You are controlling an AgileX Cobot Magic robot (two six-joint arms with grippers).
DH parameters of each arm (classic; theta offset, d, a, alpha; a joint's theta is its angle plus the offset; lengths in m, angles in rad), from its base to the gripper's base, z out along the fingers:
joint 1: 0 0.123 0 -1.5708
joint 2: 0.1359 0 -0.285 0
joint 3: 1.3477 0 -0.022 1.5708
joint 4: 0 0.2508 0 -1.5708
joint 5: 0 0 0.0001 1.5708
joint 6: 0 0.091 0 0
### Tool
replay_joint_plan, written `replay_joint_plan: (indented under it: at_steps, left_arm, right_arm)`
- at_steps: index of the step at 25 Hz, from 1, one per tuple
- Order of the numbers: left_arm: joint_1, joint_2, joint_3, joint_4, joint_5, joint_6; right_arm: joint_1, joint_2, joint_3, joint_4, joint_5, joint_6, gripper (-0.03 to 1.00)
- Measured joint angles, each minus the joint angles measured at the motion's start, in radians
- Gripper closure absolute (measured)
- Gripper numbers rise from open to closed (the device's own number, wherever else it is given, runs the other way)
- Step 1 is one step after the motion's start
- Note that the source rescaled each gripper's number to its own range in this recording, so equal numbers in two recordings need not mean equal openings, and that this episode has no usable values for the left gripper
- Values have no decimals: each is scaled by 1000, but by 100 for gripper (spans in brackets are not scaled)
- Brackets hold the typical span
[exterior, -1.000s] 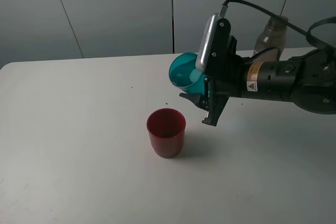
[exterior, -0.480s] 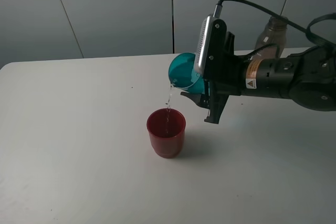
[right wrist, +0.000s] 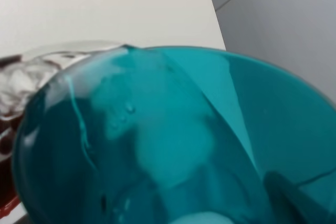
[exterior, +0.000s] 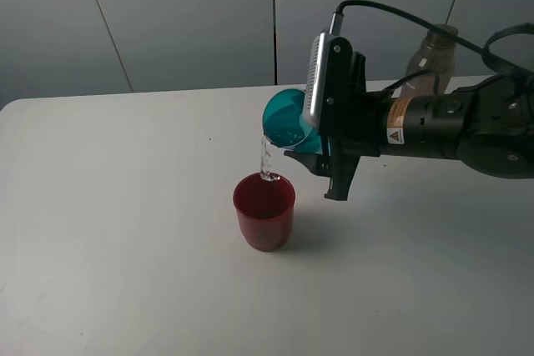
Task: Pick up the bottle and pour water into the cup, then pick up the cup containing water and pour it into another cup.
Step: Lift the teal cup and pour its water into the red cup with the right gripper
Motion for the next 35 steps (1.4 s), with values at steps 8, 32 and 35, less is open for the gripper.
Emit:
replay_joint_plan:
  at_steps: [8,32,35]
  left_arm:
    - [0,0,0,0,0,0]
    - [0,0,0,0,0,0]
    - [0,0,0,0,0,0]
  right_arm:
    - [0,0,0,31,12,-86,89]
    - [0,0,0,113,21,-368,89]
    - [5,0,0,131,21,-408,89]
